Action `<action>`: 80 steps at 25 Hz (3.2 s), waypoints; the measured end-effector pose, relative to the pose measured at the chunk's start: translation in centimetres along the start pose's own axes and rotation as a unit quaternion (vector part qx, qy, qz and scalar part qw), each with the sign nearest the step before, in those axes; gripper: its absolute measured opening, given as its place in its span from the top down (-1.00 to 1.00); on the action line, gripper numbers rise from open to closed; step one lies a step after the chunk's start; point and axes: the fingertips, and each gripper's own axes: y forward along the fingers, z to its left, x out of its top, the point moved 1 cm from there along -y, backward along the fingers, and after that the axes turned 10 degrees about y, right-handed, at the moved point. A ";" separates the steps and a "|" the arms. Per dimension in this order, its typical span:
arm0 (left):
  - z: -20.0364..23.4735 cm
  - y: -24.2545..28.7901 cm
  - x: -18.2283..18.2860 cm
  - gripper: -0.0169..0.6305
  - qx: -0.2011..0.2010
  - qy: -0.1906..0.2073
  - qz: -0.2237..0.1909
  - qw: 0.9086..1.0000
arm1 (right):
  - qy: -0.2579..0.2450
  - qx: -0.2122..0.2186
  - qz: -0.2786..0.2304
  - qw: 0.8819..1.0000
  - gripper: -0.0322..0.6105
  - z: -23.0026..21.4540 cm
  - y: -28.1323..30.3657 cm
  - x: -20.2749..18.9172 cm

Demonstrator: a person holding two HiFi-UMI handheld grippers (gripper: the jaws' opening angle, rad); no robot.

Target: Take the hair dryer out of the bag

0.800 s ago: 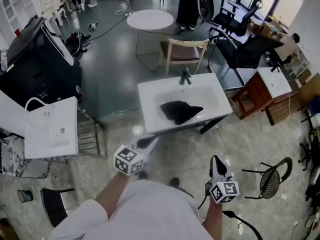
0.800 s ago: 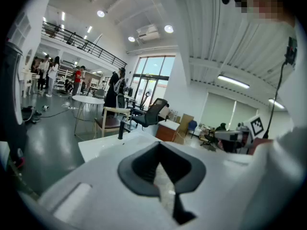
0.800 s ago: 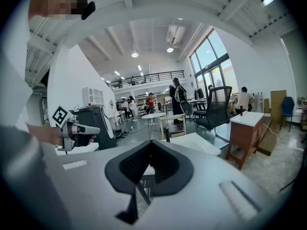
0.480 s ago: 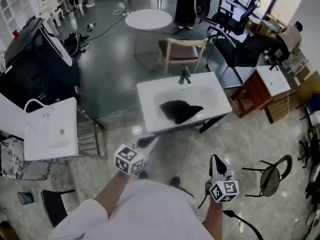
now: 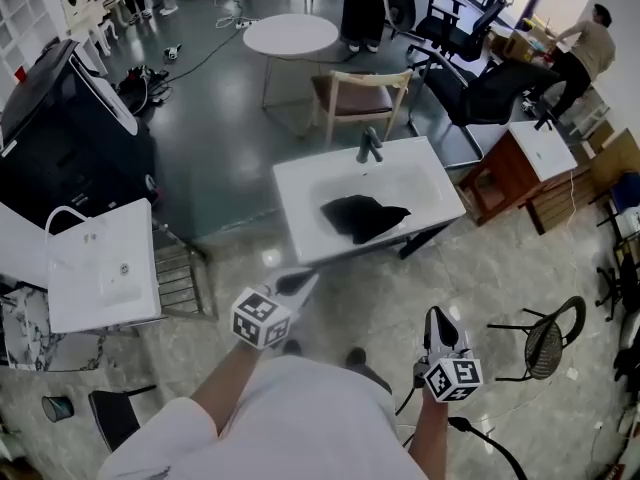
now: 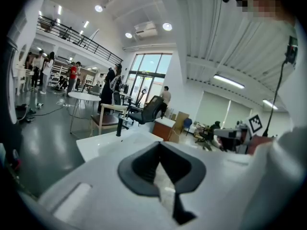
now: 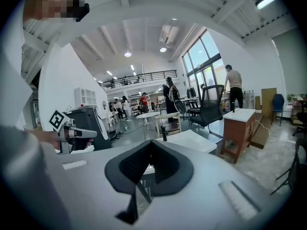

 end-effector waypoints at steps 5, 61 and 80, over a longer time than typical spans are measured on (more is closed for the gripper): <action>1.1 -1.2 -1.0 0.95 -0.017 0.002 0.007 1.000 | 0.013 -0.028 -0.006 1.000 0.89 1.3 -0.2 -1.3; 5.4 29.3 -1.8 0.94 -0.019 -0.002 0.102 0.995 | 0.033 0.074 0.143 0.986 0.89 -17.9 22.2 1.4; 9.8 43.1 -16.4 0.14 -0.088 0.161 0.294 0.938 | 0.087 -0.036 0.165 0.982 0.89 -21.9 26.6 0.1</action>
